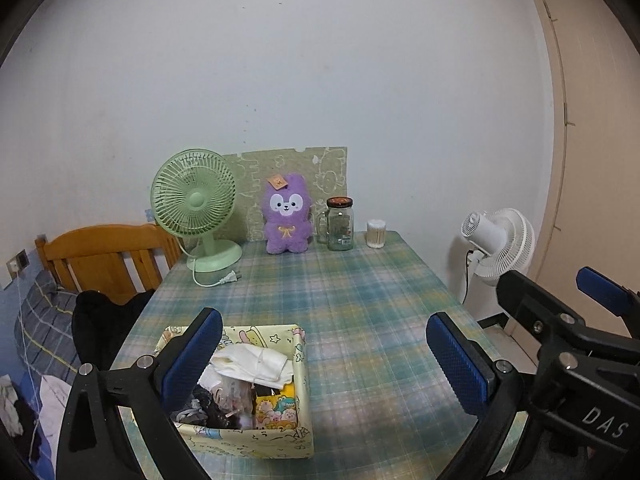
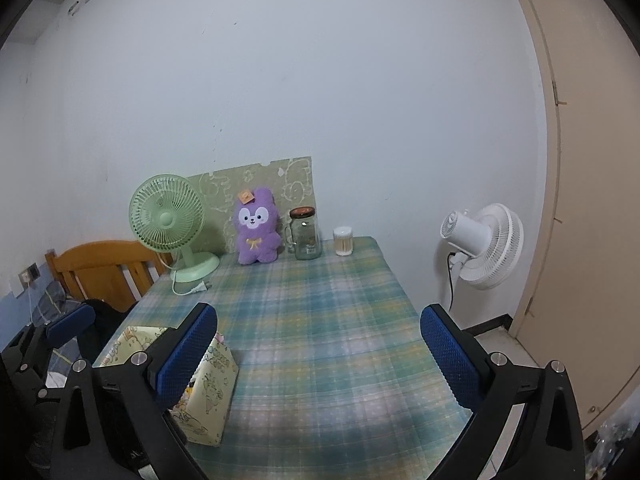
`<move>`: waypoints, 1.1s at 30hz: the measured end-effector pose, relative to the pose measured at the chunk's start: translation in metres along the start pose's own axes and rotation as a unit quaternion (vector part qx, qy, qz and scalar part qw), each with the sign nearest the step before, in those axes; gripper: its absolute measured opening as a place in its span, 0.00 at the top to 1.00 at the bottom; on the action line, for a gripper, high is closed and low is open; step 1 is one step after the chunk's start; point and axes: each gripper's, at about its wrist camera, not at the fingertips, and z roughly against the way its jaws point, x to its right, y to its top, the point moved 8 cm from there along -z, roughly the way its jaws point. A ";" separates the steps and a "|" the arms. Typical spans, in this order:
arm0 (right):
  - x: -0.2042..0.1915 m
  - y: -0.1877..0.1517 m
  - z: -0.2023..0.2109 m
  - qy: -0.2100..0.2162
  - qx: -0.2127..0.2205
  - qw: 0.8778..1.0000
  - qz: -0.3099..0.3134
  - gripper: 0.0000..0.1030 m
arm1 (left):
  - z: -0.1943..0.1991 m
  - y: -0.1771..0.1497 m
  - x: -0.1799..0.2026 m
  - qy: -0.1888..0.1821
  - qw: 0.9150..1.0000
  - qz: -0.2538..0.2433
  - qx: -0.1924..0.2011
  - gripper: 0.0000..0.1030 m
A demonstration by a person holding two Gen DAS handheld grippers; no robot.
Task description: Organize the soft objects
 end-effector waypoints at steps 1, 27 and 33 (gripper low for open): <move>0.000 0.000 0.000 0.000 0.000 1.000 0.000 0.00 | 0.001 0.000 -0.001 0.002 1.000 0.002 0.001 0.00; -0.003 0.007 0.011 0.003 0.010 1.000 0.013 0.00 | 0.019 0.003 -0.027 0.030 0.999 0.038 0.019 0.00; -0.005 0.006 0.012 0.004 0.011 1.000 0.014 0.00 | 0.019 0.003 -0.029 0.030 0.998 0.041 0.020 0.00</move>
